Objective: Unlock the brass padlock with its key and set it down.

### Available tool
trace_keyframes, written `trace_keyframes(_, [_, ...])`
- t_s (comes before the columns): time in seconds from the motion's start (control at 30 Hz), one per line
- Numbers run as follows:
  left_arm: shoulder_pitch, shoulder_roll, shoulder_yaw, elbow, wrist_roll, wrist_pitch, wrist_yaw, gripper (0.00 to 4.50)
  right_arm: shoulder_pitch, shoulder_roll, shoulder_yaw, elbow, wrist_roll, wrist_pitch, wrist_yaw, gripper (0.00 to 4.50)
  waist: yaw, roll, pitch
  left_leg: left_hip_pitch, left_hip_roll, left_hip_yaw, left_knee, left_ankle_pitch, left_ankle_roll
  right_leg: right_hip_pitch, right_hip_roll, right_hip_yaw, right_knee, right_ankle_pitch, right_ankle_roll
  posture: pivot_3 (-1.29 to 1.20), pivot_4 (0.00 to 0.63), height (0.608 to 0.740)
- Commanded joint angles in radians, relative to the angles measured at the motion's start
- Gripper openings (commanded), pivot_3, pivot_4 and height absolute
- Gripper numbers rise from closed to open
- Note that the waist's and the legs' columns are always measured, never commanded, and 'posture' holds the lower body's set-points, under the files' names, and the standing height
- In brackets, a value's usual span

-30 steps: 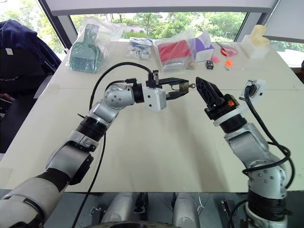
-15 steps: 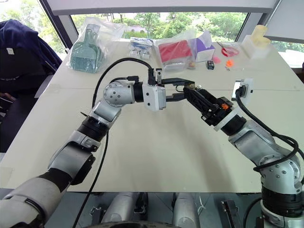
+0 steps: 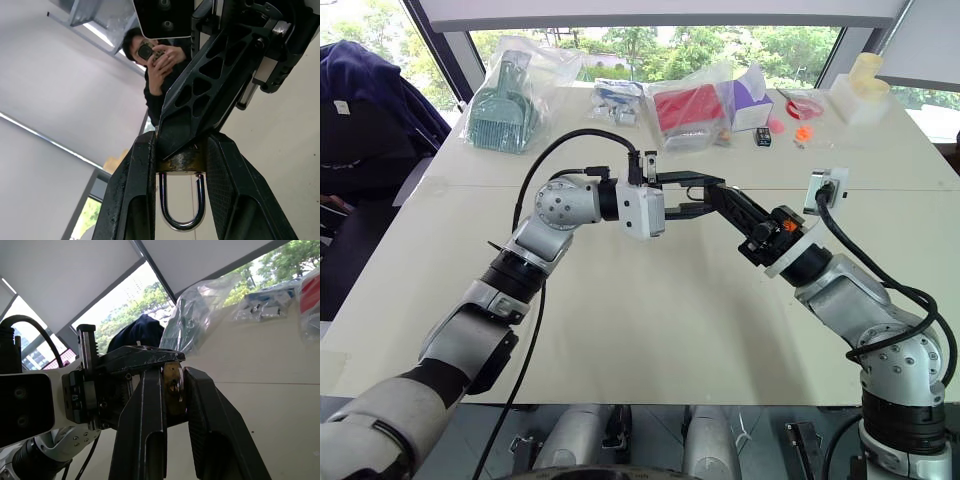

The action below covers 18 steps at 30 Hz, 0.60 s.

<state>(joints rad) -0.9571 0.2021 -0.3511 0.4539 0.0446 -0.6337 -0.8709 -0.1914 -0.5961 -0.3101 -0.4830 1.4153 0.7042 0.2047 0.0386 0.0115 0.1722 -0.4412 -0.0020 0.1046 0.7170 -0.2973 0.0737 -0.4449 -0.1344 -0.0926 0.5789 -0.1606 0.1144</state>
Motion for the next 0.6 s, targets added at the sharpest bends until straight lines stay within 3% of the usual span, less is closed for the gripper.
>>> trace_keyframes(0.03, [-0.031, 0.001, 0.024, -0.025, -0.023, 0.064, -0.005, 1.79, 0.020, -0.024, -0.002, -0.013, -0.025, 0.016, 0.029, 0.06, 0.000, 0.000, 0.000, 0.000, 0.000, 0.000, 0.000, 0.000, 0.000, 0.000, 0.000, 0.000, 0.000, 0.000, 0.000, 0.00, 0.150, 0.735])
trace_keyframes(0.3, [-0.032, 0.007, 0.087, -0.037, -0.148, 0.322, -0.054, 4.30, 0.044, -0.038, -0.017, 0.018, -0.084, 0.007, 0.078, 0.06, 0.000, 0.000, 0.000, 0.000, 0.000, 0.000, 0.000, 0.000, 0.000, 0.000, 0.000, 0.000, 0.000, 0.000, 0.000, 0.00, 0.150, 0.735])
trace_keyframes(0.6, [0.015, 0.034, 0.122, -0.124, -0.258, 0.544, -0.140, 4.30, 0.012, -0.015, -0.023, 0.053, -0.139, -0.004, 0.085, 0.06, 0.001, 0.000, 0.000, 0.000, 0.000, 0.000, 0.000, 0.000, 0.000, 0.000, 0.001, 0.000, 0.000, 0.000, 0.000, 0.00, 0.150, 0.735])
